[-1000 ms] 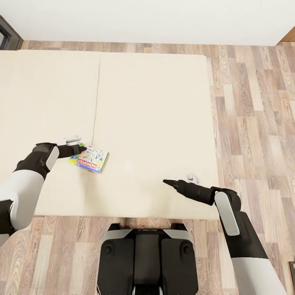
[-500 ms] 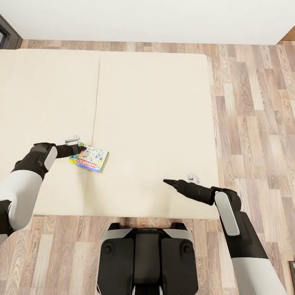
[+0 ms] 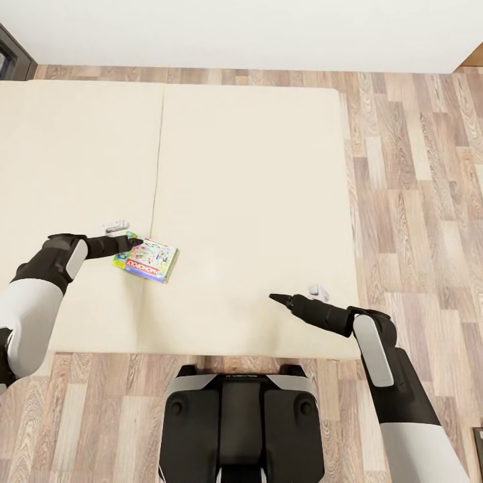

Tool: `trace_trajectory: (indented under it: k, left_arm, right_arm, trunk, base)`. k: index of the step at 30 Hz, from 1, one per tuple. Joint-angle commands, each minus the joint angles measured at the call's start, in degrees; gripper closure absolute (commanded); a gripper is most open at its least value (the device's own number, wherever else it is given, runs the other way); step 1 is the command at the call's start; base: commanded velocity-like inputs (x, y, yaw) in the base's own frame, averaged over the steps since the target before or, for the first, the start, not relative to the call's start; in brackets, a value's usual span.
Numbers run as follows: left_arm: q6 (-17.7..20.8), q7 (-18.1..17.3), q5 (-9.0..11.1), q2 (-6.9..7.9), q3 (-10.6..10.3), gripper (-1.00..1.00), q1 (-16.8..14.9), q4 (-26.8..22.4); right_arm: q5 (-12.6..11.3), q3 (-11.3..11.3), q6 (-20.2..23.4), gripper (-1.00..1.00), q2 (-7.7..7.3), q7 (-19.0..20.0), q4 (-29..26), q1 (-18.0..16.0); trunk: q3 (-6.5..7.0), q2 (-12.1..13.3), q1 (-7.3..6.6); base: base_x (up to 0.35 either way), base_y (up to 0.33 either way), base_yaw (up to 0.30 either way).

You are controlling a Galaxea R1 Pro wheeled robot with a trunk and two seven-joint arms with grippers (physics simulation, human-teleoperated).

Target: Put all the toys in the child's room - the three board games (two on the bed and one on the table), the two jigsaw puzzles on the table, and the tennis ball on the table - inside the toy box on the table in the child's room.

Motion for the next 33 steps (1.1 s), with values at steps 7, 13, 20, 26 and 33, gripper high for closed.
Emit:
trace_trajectory:
  k: [7,13,20,26,33]
  left_arm:
    - [0.4,-0.4,0.1,0.02,0.3,-1.00,0.0,0.0]
    - [0.4,-0.4,0.0,0.12,0.3,-1.00,0.0,-0.1]
    - [0.5,-0.2,0.0,0.45,0.5,-1.00,-0.1,-0.2]
    - [0.8,-0.1,0.0,1.74,1.1,-1.00,-0.3,-0.2]
    - [0.9,-0.1,0.0,2.23,1.3,-1.00,-0.7,-0.2]
  right_arm:
    - [0.5,-0.2,0.3,-1.00,0.00,0.5,0.0,0.0]
    - [0.5,-0.2,0.4,-1.00,0.01,0.5,-0.1,0.0]
    - [0.5,-0.2,0.4,-1.00,-0.01,0.6,-0.1,0.0]
    - [0.4,-0.3,0.5,-1.00,-0.04,0.6,-0.1,-0.1]
    - [0.4,-0.5,0.5,-1.00,0.00,0.6,0.0,-0.1]
  trunk:
    - [-0.06,-0.1,0.03]
    - [-0.06,-0.1,0.03]
    - [-0.06,-0.1,0.03]
    - [-0.06,-0.1,0.03]
    - [-0.06,-0.1,0.03]
  base:
    - [0.000,0.000,0.000]
    - [0.000,0.000,0.000]
    - [0.000,0.000,0.000]
    - [0.000,0.000,0.000]
    - [0.000,0.000,0.000]
